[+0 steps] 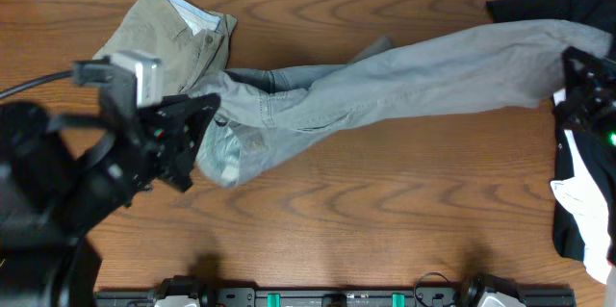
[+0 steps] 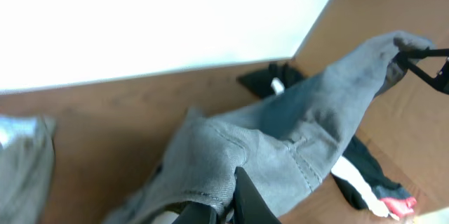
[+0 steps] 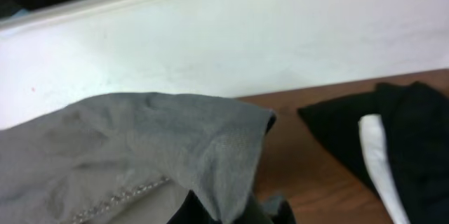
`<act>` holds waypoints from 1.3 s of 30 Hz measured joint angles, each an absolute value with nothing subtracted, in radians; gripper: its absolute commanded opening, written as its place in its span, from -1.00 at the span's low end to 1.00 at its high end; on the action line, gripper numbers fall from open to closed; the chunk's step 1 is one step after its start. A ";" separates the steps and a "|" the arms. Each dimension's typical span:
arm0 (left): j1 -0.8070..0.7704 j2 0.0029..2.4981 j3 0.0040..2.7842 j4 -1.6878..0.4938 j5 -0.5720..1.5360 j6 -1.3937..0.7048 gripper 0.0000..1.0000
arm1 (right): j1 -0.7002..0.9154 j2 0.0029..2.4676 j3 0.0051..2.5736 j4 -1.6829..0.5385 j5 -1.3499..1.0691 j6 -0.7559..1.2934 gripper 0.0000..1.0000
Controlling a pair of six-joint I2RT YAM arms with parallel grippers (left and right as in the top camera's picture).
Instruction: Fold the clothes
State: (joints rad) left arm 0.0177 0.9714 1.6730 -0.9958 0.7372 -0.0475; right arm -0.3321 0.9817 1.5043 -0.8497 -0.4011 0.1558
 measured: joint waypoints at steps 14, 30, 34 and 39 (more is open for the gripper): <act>0.018 0.966 1.909 -1.002 0.752 -0.057 -0.88 | -0.342 0.974 1.840 -1.040 -0.229 0.157 -0.98; 0.015 1.322 1.929 -1.046 0.763 -0.071 -0.88 | -0.342 1.258 1.840 -1.025 -0.344 0.155 -0.98; -0.004 1.467 1.922 -0.886 0.776 -0.064 -0.88 | -0.341 1.372 1.838 -0.852 -0.429 0.140 -0.98; -0.028 1.588 1.966 -0.632 0.790 -0.091 -0.88 | -0.342 1.491 1.833 -0.484 -0.571 0.131 -0.98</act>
